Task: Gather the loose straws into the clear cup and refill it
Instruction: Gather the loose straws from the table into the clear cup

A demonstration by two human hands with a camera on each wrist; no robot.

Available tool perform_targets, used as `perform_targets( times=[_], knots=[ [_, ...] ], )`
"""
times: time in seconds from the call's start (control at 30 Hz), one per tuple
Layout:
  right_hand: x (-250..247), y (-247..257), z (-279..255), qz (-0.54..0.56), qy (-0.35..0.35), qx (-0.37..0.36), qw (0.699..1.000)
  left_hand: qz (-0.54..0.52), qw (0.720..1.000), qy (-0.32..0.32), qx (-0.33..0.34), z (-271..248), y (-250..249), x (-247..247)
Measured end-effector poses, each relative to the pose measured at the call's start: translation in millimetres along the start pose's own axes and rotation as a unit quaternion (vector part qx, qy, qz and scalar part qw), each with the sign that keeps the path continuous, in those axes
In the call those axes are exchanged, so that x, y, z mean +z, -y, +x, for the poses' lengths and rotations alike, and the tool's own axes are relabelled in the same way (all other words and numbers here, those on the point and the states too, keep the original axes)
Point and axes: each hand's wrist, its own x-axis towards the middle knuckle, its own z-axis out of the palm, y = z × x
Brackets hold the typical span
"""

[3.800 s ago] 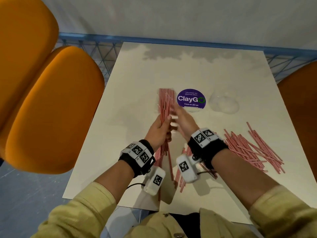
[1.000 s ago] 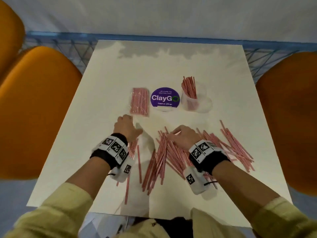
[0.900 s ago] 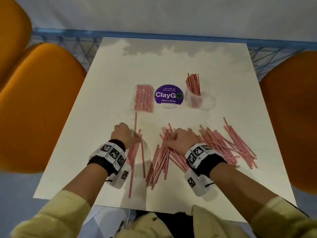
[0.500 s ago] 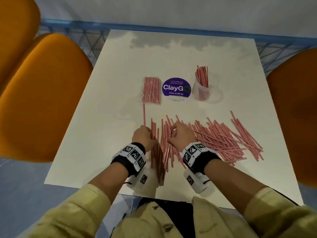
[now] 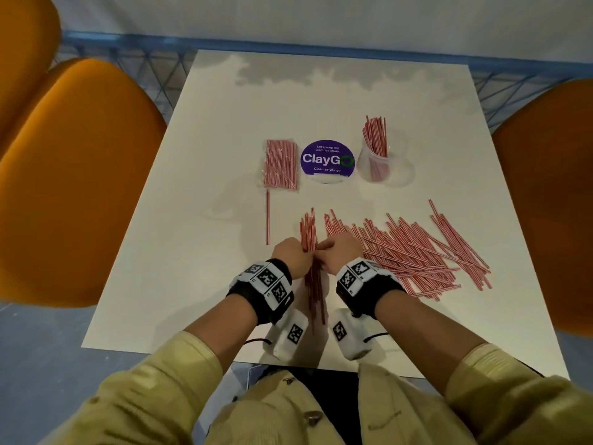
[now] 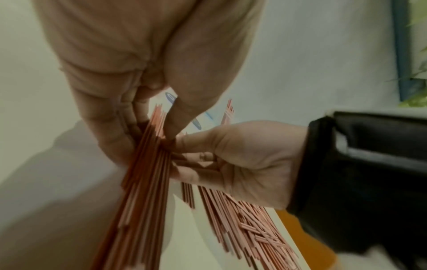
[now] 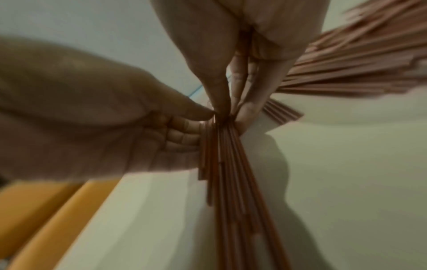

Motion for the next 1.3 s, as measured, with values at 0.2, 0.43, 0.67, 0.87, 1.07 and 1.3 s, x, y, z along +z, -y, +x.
perform_targets(
  times=[0.2, 0.43, 0.67, 0.87, 1.07, 1.3],
  knots=[
    [5, -8, 2, 0.199, 0.044, 0.075, 0.976, -0.02, 1.0, 0.003, -0.003, 2, -6, 3],
    [5, 4, 0, 0.225, 0.031, 0.03, 0.973, -0.146, 0.989, -0.002, -0.003, 0, -10, 3],
    [-3, 18, 3, 0.308, -0.025, -0.01, 0.951, -0.337, 0.94, -0.047, 0.017, 11, -14, -4],
    [-11, 29, 6, 0.289, -0.068, -0.053, 0.953, -0.396, 0.914, -0.078, 0.043, 16, -20, -11],
    [-20, 28, 0, 0.394, -0.001, -0.059, 0.917, -0.47, 0.87, -0.138, 0.049, 14, -27, -31],
    [-17, 23, -15, 0.4, 0.279, 0.04, 0.872, -0.528, 0.804, -0.253, 0.104, 20, -30, -57]
  ],
)
